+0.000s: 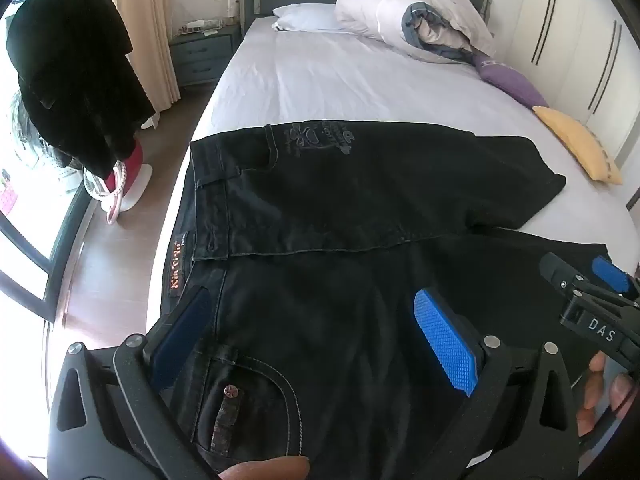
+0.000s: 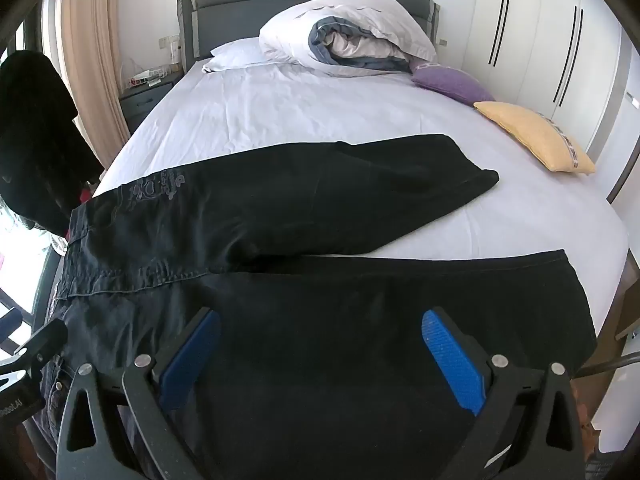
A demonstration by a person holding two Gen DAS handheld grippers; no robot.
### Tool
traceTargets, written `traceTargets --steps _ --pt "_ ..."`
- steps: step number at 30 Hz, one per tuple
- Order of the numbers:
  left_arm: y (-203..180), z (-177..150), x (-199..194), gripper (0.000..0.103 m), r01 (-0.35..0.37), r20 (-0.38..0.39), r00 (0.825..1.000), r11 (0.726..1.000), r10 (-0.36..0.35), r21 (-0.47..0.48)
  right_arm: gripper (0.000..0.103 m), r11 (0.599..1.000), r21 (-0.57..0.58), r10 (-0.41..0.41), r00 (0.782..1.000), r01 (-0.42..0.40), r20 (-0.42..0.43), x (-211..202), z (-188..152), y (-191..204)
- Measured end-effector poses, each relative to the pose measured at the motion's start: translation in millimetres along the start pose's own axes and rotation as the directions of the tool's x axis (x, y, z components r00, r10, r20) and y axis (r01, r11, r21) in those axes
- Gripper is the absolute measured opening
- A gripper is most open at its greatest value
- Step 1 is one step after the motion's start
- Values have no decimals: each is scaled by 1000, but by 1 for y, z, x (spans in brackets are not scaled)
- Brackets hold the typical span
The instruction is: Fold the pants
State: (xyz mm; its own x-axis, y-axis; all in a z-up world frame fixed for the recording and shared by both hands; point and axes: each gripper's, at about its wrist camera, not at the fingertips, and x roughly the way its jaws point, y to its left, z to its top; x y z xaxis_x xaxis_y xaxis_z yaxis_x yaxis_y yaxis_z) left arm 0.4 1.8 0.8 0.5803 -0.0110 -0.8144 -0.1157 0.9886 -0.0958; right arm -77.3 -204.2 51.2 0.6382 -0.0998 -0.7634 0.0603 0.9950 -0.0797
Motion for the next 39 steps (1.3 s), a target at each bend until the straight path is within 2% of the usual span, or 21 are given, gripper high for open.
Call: traceTargets --steps 1,2,39 --pt "-1 -2 -2 103 -19 32 999 1000 18 14 103 1000 -1 -1 1000 1 -2 0 0 0" --pt "-1 -2 -3 103 -19 33 999 1000 18 16 103 1000 -1 -2 1000 2 -1 -1 0 0" --pt "2 -3 4 103 -34 18 999 999 34 2 103 1000 -23 -5 1000 4 -11 0 -7 5"
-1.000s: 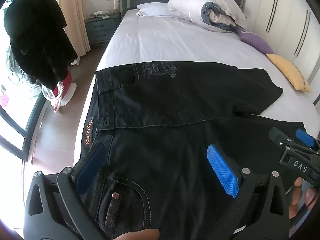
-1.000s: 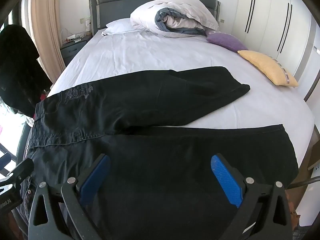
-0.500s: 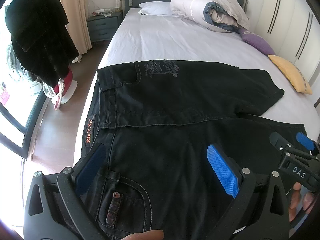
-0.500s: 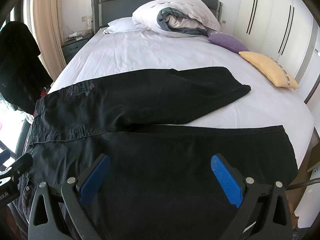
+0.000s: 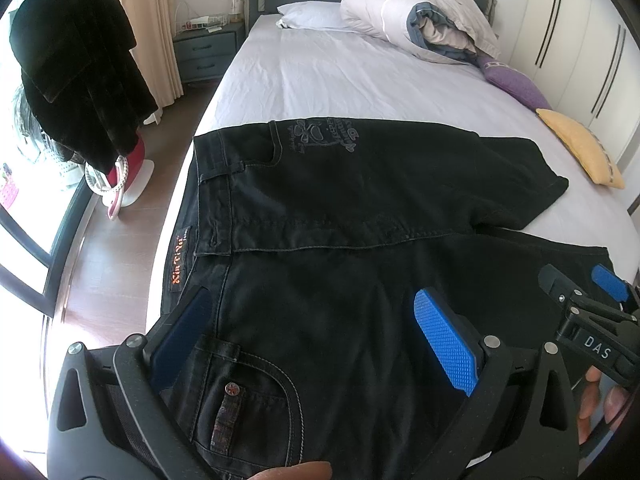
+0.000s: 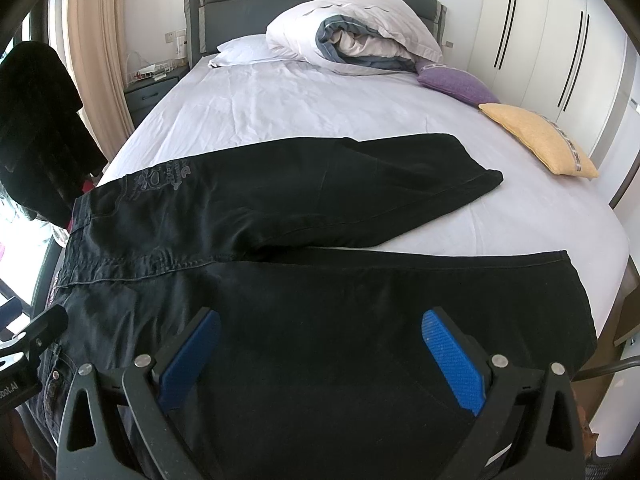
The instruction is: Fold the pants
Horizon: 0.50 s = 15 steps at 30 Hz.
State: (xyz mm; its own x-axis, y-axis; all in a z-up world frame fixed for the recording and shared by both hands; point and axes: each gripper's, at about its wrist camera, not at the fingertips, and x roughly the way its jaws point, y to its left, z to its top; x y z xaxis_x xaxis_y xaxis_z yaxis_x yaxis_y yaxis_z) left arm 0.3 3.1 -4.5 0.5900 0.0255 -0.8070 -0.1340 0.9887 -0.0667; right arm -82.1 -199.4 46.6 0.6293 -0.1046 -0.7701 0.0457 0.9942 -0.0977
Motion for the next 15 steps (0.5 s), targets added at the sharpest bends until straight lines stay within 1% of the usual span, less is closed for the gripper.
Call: traceTargets --steps 15 --pt "1 0 0 103 1 -1 1000 1000 -1 0 103 1000 0 1 1000 -1 -1 0 -1 1"
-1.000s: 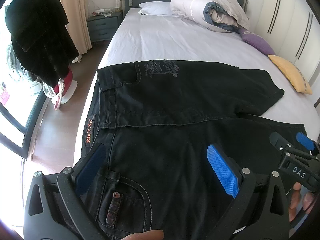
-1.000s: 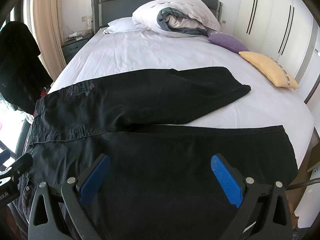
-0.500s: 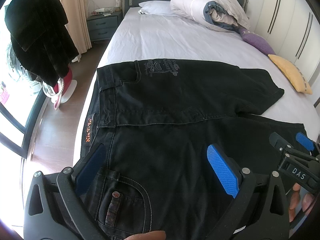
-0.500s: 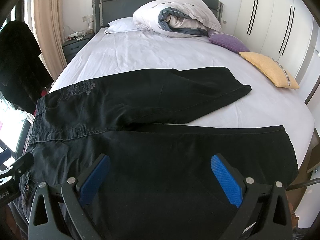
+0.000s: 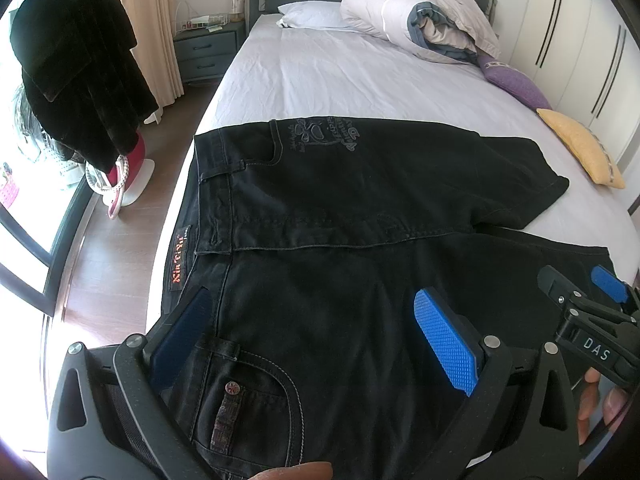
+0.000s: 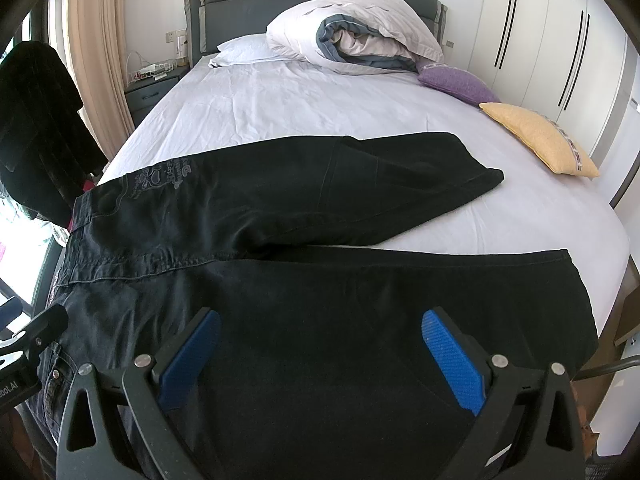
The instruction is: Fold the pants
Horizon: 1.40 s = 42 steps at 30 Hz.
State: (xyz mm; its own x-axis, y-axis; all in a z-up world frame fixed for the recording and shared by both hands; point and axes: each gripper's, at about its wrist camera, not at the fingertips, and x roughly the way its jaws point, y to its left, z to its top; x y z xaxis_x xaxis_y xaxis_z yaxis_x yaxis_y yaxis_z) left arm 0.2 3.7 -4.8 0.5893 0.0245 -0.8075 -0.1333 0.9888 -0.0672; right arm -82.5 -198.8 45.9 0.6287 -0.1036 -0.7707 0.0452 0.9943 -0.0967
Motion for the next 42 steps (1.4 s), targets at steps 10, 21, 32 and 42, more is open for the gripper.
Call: traceTargets --steps 10,21,32,42 --pt "0 0 1 103 0 -1 1000 1000 0 -1 103 1000 0 0 1000 0 0 0 0 0" --pt "1 0 1 103 -1 -1 1000 1000 1 0 103 1000 0 1 1000 -1 -1 1 -1 1" --pt "2 -2 2 103 0 0 1000 1000 0 -2 103 1000 -3 3 1000 -3 -1 0 -6 4" --pt "4 -5 3 103 0 -2 1000 1000 0 -3 103 1000 -2 3 1000 -3 -3 0 -3 2"
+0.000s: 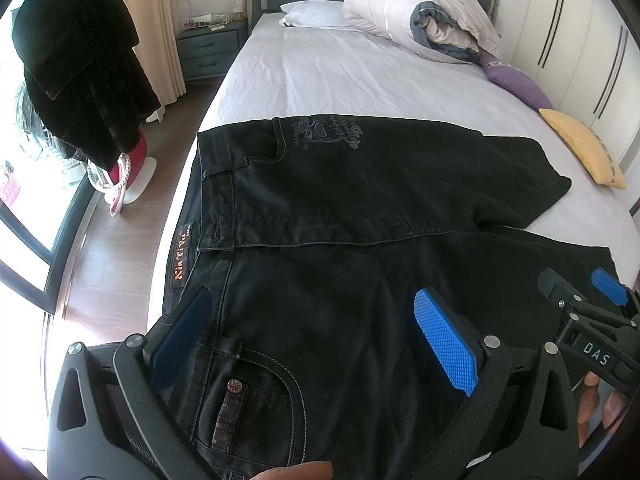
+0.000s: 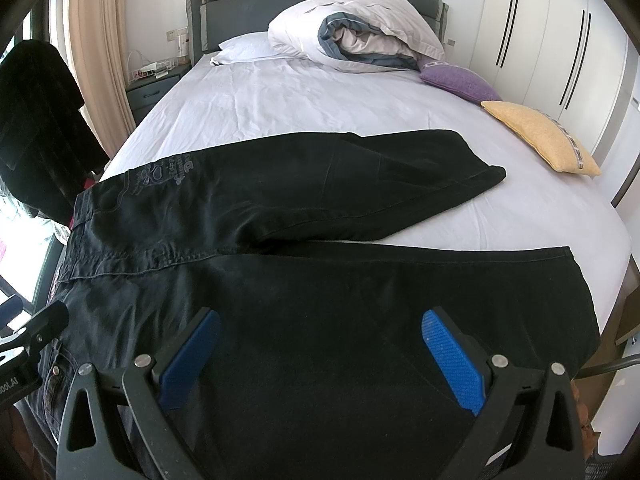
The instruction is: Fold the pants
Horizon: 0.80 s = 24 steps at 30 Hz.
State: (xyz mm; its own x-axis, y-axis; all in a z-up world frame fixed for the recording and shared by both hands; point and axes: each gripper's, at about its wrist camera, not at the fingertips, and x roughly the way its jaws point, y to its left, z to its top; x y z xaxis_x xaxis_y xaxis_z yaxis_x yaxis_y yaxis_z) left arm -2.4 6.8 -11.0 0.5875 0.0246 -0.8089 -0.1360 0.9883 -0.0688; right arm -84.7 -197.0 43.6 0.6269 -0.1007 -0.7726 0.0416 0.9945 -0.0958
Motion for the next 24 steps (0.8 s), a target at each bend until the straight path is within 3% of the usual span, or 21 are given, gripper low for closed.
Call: traceTargets --steps 8,13,17,24 --pt "2 -2 1 103 -7 -2 1000 1000 7 2 103 1000 -2 -2 1000 2 -4 0 -3 2" --pt "2 8 5 103 -44 21 999 998 43 36 103 994 -50 93 996 -93 3 8 5 -2" --pt "11 36 18 103 -2 17 1000 998 1 58 103 961 -137 238 971 -239 -20 20 33 -10" --pt "34 122 63 103 73 20 997 995 -74 65 102 861 -388 351 936 -328 -13 45 107 -12"
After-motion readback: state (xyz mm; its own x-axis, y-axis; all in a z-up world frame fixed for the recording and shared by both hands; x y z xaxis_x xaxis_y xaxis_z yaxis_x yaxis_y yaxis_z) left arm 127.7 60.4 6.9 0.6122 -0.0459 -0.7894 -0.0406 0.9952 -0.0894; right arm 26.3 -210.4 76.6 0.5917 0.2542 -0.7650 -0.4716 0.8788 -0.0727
